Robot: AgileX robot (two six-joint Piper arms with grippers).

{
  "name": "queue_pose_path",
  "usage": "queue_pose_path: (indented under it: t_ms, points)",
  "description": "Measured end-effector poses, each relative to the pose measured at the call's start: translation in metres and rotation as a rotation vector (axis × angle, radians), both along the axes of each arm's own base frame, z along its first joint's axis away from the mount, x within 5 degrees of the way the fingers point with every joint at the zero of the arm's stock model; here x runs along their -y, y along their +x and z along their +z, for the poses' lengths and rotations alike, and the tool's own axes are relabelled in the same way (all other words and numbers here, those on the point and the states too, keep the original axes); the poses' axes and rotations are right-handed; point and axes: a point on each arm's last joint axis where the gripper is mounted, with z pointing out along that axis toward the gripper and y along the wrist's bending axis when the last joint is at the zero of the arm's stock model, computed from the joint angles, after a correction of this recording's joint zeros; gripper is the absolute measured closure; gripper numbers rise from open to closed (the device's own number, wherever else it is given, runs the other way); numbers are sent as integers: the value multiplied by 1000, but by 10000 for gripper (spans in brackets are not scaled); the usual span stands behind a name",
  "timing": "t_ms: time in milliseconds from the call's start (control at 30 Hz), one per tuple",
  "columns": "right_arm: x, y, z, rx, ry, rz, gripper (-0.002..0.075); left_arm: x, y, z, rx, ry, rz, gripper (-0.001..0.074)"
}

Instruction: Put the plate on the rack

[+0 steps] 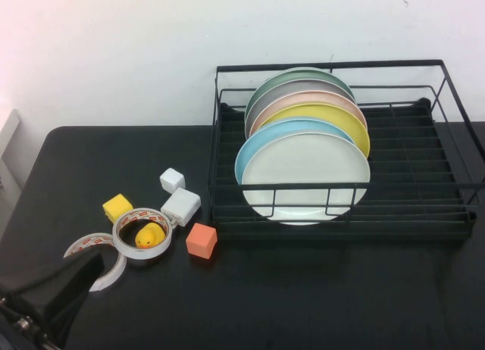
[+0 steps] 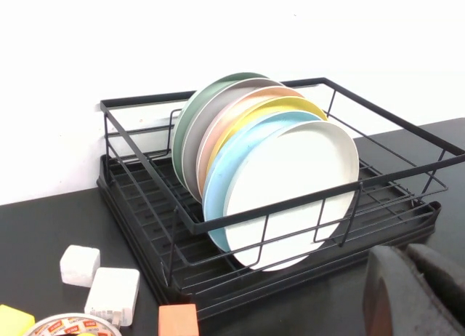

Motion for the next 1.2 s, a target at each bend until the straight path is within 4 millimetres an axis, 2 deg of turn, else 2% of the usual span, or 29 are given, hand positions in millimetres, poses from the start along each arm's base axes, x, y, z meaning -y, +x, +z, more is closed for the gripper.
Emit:
queue_pose_path:
  t_ms: [167,300,533,633,800,933,1100,1200]
  points:
    - [15,-32,-46,15,41,-44,718,0,0,0,0,0,0,736]
    - [26,-53,-79,1,-8,-70,718,0,0,0,0,0,-2,736]
    - [45,-78,-127,4,31,-198,718,0,0,0,0,0,-2,736]
    - [47,-76,-153,33,85,-236,718,0,0,0,0,0,-2,736]
    - [48,-55,-210,84,218,-339,718,0,0,0,0,0,-2,736]
    - [49,-42,-247,113,315,-408,718,0,0,0,0,0,-3,736]
    - [53,-34,-303,27,405,-501,718,0,0,0,0,0,-3,736]
    - [55,-36,-323,-20,419,-530,718,0,0,0,0,-1,-4,736]
